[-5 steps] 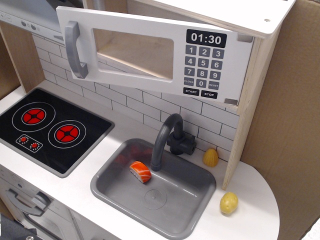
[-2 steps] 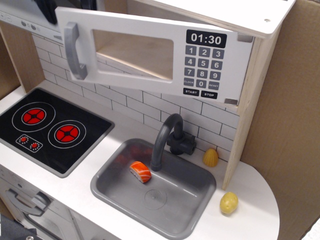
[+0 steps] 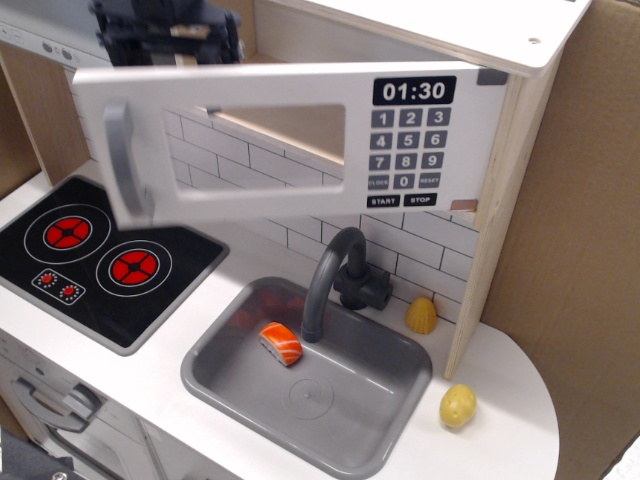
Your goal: Open microwave
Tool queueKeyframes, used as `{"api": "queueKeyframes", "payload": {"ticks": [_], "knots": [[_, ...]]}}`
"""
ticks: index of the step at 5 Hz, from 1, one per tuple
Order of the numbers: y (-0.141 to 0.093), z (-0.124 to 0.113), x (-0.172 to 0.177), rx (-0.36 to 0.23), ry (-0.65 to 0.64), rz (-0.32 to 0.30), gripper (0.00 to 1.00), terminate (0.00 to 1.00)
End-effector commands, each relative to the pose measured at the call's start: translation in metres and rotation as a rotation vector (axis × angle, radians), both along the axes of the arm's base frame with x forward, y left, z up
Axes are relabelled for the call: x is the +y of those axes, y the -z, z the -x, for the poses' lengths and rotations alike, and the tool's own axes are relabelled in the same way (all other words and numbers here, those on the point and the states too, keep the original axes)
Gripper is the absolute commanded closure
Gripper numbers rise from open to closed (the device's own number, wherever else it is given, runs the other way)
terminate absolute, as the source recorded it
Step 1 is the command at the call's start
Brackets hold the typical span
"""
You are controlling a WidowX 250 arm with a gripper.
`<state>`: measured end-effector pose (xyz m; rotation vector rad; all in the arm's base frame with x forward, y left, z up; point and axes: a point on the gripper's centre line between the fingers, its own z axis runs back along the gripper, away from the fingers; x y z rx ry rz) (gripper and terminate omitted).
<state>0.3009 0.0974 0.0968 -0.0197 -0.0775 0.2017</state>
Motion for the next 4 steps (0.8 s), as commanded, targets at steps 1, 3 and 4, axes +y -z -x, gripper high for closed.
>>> {"api": "queueKeyframes", "payload": {"ticks": [1, 3, 4], "knots": [[-0.002, 0.032, -0.047, -0.055, 0.119, -0.043, 0.0, 0.0], [0.011, 0.04, -0.074, -0.059, 0.145, -0.034, 0.0, 0.0], [0.011, 0.04, -0.074, -0.059, 0.145, -0.034, 0.0, 1.0]]}}
